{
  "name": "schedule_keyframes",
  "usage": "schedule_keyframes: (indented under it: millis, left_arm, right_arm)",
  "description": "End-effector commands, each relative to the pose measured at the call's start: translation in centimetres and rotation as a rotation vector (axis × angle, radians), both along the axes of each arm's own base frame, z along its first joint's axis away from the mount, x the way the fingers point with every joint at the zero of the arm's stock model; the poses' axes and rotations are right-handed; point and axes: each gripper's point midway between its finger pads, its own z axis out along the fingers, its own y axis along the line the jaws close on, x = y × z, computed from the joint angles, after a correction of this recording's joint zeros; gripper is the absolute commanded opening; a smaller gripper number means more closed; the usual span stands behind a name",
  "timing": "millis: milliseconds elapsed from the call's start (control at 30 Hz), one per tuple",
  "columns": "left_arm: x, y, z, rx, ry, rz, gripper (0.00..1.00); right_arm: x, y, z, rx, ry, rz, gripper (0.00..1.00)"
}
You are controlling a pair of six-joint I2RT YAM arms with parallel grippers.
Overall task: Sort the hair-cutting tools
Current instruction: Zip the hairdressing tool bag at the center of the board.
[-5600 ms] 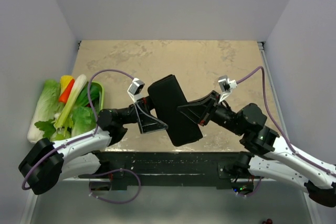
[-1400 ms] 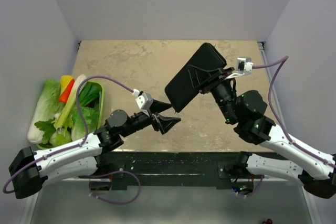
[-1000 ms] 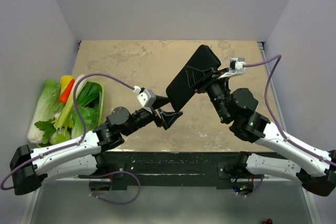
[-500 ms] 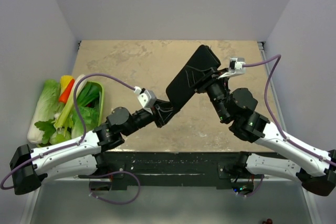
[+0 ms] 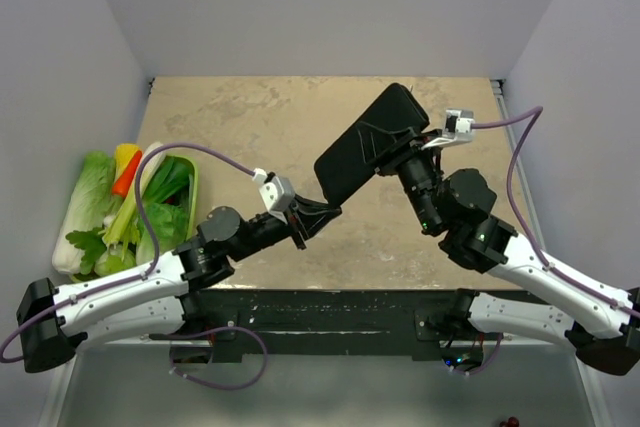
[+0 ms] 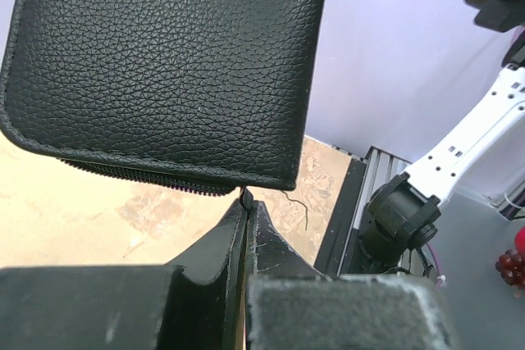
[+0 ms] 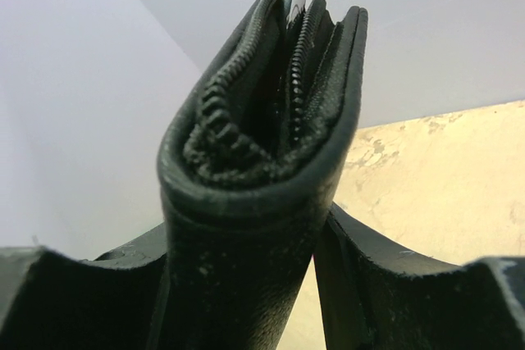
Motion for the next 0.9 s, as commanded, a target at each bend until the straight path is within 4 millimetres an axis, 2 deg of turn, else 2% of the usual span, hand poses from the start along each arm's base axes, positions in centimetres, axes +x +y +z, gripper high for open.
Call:
schedule_keyframes:
  millis: [0,233,533,833,867]
  left_arm:
    - [-0.4,1.2,4.2,-0.112,-0.062,0.008,0.0]
    - [-0.4,1.3,4.5,-0.106,-0.07,0.012,0.0]
    - [0.5,2.8,4.8,-0.108,-0.064,0.096,0.0]
    - [0.6,3.5,5.0,-0.097,-0.055,0.119,0.0]
    - [0.4,3.5,5.1,-0.101,-0.055,0.111,0.0]
  right_arm:
    - [-1.0,-1.6,3.5,0.079,-0.065,-0.004,0.0]
    - [-1.1,-1.3,3.8,0.077,-0.07,0.014,0.0]
    - [-2.0,-0.3,3.7,0.015,-0.078,0.091,0.0]
    - [-2.8,-0.5,2.8,-0.125,-0.067,0.124,0.0]
    - [-2.8,-0.4,1.9,-0.165,-0.049,0.129,0.0]
